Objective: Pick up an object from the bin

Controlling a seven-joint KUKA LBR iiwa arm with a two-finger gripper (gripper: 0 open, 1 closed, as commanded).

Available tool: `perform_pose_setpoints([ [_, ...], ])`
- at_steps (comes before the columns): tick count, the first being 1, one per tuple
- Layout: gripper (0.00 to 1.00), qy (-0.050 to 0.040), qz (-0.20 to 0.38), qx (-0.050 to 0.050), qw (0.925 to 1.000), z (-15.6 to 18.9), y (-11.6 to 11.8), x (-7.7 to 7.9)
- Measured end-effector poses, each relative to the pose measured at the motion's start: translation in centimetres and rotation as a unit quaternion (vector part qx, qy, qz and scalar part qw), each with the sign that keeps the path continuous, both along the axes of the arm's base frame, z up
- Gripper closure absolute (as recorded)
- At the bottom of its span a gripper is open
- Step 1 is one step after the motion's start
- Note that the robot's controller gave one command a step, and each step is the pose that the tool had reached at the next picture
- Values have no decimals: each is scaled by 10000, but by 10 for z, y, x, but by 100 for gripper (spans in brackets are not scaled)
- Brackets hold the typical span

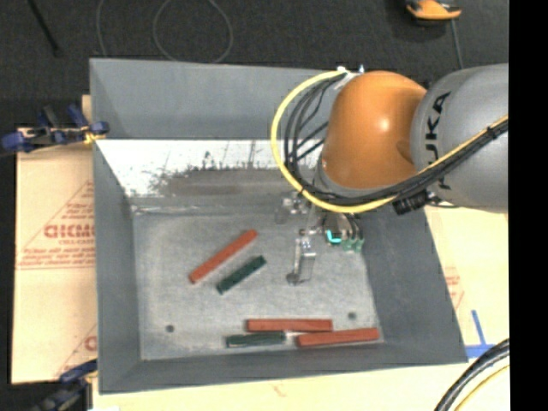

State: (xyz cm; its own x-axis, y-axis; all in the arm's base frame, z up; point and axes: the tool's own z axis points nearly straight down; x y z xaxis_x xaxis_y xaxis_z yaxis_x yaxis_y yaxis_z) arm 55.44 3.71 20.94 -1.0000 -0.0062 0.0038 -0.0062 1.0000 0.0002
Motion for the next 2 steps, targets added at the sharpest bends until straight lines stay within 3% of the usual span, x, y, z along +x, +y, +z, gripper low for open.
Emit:
perform_pose_setpoints([
  [1, 0, -36, 756, 1, 9971, -142, 47, 35],
  [2, 0, -49, -968, -4, 9953, -138, 3, 54],
])
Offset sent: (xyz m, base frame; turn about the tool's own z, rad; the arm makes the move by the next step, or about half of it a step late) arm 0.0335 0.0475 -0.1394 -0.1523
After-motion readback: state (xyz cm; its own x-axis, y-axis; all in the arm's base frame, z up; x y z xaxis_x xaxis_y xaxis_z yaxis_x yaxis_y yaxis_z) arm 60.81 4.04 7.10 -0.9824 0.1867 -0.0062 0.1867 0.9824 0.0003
